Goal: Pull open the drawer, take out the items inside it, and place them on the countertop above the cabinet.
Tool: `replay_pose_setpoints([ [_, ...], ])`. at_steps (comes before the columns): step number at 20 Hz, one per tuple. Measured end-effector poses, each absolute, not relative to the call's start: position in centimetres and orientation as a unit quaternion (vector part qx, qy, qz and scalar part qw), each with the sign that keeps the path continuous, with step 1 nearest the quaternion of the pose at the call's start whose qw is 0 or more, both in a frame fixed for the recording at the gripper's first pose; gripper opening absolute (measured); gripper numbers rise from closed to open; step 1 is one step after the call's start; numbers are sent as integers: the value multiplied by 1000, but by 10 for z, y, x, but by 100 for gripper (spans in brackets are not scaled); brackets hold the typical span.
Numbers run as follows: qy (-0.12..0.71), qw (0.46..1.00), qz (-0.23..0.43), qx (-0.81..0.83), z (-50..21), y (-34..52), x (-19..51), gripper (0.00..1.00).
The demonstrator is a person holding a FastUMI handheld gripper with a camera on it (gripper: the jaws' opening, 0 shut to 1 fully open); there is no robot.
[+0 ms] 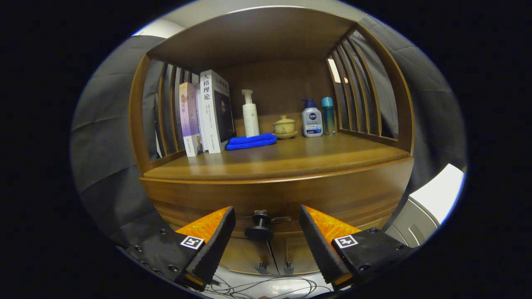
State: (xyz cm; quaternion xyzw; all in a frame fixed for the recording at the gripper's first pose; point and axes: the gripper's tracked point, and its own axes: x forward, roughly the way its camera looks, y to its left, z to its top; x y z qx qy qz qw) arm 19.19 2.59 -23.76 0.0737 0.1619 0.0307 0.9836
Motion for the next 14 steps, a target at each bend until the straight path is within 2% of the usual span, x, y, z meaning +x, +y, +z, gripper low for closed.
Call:
replay_pose_setpoints([
  [7, 183, 982, 33, 35, -274, 32, 208, 98],
  [14, 159, 986, 44, 6, -275, 43, 211, 53],
])
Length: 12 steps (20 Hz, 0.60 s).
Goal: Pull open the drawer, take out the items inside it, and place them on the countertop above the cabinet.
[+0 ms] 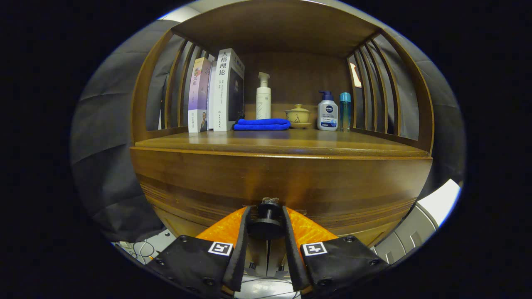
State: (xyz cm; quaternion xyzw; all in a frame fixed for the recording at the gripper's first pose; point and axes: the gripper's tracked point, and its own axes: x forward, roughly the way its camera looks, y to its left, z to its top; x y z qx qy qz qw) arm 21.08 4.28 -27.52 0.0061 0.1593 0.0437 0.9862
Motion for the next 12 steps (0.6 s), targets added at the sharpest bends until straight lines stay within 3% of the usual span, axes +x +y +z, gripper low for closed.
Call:
replay_pose_setpoints([
  [4, 156, 987, 46, 16, -277, 41, 213, 31],
  [12, 177, 983, 40, 22, -276, 41, 194, 31],
])
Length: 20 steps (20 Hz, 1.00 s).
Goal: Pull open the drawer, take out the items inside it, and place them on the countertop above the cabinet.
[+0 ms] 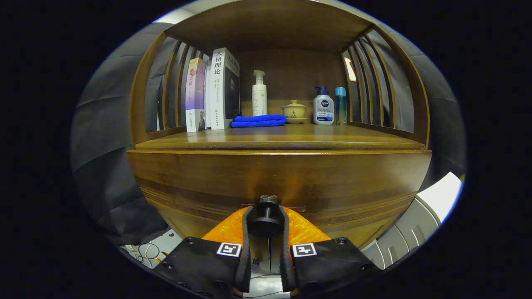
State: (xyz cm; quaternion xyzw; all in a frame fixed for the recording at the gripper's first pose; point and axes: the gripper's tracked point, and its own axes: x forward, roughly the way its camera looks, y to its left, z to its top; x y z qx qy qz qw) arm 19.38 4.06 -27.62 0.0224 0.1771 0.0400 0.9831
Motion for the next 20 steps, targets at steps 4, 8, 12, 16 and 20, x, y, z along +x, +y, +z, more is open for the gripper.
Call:
replay_pose_setpoints([
  [4, 179, 982, 47, 21, -276, 39, 170, 31],
  [8, 180, 982, 54, 12, -274, 40, 147, 31],
  [12, 180, 982, 58, 8, -273, 40, 125, 31],
  [16, 187, 980, 66, 15, -273, 41, 103, 31],
  [20, 187, 980, 69, 4, -279, 43, 83, 31],
])
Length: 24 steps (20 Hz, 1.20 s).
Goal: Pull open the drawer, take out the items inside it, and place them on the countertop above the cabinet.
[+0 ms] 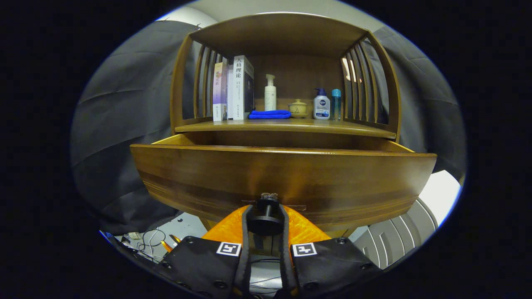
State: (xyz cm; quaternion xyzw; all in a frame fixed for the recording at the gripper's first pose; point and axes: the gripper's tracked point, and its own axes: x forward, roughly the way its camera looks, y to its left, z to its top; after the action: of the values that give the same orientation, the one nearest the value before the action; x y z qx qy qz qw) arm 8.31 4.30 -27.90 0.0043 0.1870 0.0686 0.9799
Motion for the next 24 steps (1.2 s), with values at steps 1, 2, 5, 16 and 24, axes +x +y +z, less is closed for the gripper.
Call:
replay_pose_setpoints([
  [1, 185, 980, 68, 3, -277, 43, 76, 31],
  [2, 189, 979, 70, 3, -277, 42, 72, 31],
  [5, 192, 978, 76, 6, -277, 42, 62, 31],
  [16, 211, 974, 82, 11, -268, 26, 42, 66],
  [24, 157, 986, 55, 9, -186, 3, 19, 99],
])
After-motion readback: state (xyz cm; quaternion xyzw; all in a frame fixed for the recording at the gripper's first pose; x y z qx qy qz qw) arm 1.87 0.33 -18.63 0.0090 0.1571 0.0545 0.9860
